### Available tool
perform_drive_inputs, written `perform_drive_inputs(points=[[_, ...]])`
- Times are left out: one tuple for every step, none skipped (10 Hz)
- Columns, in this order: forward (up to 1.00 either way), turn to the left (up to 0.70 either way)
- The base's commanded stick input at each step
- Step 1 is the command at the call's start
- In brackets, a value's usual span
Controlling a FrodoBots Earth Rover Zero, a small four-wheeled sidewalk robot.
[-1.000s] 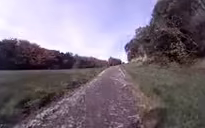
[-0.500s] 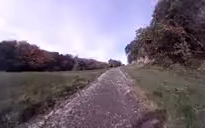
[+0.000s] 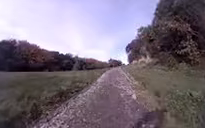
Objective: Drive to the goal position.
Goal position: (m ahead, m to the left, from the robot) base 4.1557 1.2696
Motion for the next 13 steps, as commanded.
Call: perform_drive_inputs(points=[[0.85, -0.31], [0.85, -0.34], [0.85, -0.34], [0.85, -0.34], [0.85, -0.18], [0.85, -0.13], [0.85, -0.07], [0.85, -0.03], [0.85, 0.0], [0.85, 0.0], [0.85, 0.0], [0.85, 0.0], [0.85, 0.0]])
